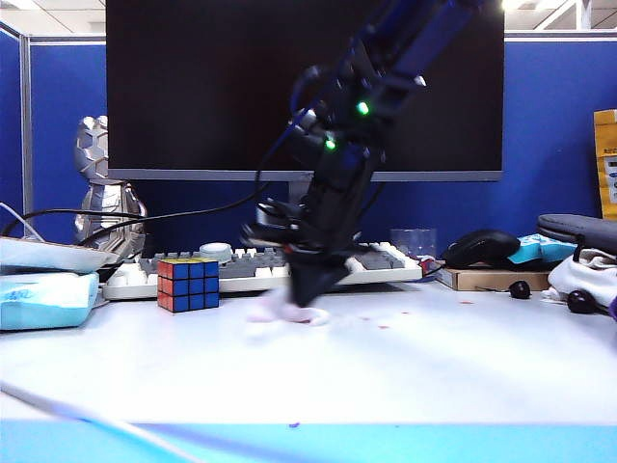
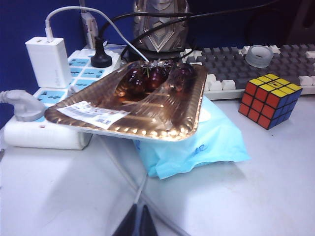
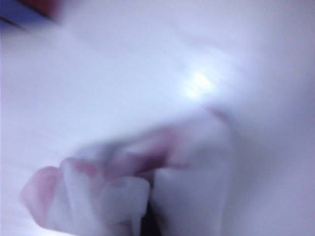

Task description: Use the wet wipes on the table to wipe the cherry juice off the table, then put the wipes back on the table.

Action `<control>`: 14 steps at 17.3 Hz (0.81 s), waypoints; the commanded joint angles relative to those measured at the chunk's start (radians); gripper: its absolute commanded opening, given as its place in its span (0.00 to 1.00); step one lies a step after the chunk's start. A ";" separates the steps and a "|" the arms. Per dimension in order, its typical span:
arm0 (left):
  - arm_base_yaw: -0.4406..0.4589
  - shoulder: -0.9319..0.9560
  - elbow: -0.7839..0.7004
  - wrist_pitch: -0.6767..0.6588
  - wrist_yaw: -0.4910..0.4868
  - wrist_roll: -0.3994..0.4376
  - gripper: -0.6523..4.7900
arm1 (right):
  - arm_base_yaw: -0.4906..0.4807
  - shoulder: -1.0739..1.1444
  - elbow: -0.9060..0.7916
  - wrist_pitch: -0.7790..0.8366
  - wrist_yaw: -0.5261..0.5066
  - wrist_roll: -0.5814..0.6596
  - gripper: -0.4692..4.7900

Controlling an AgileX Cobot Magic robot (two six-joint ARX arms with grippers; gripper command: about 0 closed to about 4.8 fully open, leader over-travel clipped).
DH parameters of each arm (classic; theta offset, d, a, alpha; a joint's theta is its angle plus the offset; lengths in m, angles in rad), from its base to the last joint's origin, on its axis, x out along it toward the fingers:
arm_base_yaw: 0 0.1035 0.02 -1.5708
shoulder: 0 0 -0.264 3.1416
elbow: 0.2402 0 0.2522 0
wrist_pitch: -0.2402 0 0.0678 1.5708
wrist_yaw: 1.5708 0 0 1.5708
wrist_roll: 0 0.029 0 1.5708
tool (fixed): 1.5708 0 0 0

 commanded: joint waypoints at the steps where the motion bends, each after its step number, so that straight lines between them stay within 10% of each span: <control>1: 0.001 -0.003 -0.001 -0.011 0.005 -0.004 0.12 | -0.040 0.025 0.038 -0.233 0.330 -0.027 0.08; 6: 0.001 -0.003 -0.001 -0.011 0.005 -0.003 0.12 | -0.077 0.025 0.131 -0.369 0.311 -0.030 0.08; 11: 0.001 -0.003 -0.001 -0.011 0.005 -0.003 0.12 | -0.076 0.027 0.146 -0.489 -0.174 -0.030 0.08; 14: 0.001 -0.003 -0.001 -0.011 0.005 -0.004 0.12 | -0.077 0.027 0.146 -0.548 -0.018 -0.038 0.08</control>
